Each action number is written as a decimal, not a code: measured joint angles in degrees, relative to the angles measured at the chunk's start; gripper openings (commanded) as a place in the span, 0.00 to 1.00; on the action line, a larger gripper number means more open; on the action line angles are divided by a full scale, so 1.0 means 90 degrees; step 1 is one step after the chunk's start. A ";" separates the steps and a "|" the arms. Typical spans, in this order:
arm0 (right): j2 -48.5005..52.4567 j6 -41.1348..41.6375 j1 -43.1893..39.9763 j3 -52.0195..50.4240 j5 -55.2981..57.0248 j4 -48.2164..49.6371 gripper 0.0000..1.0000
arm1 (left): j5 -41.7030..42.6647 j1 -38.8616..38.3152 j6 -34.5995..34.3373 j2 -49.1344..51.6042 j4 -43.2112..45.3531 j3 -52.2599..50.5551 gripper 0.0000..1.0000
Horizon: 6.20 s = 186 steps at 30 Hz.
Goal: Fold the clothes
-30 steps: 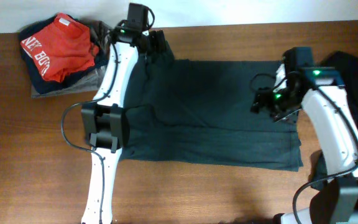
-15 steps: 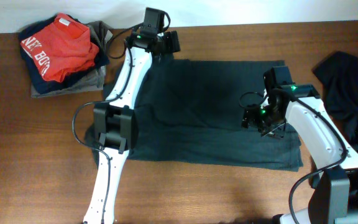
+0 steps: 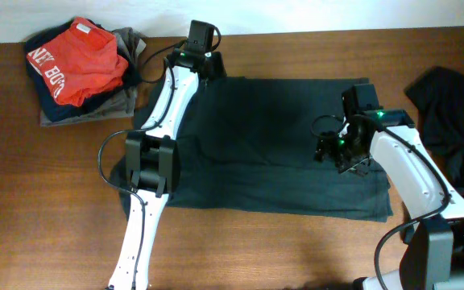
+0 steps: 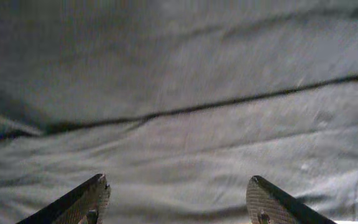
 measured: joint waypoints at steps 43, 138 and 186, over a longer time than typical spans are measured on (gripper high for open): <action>0.0000 -0.0051 -0.0721 0.0075 0.0369 -0.0012 0.75 | -0.2348 -0.1056 0.2773 -0.0041 0.0005 0.0299 0.55; 0.5158 -0.1625 -0.1622 0.4947 0.0248 0.2467 0.82 | -0.2334 -0.0427 0.1787 0.0483 0.0233 0.0393 0.01; 0.5025 -0.1520 -0.1615 0.5338 0.0823 0.1120 0.04 | -0.2327 -0.0408 0.1549 0.0177 -0.0403 0.0449 0.01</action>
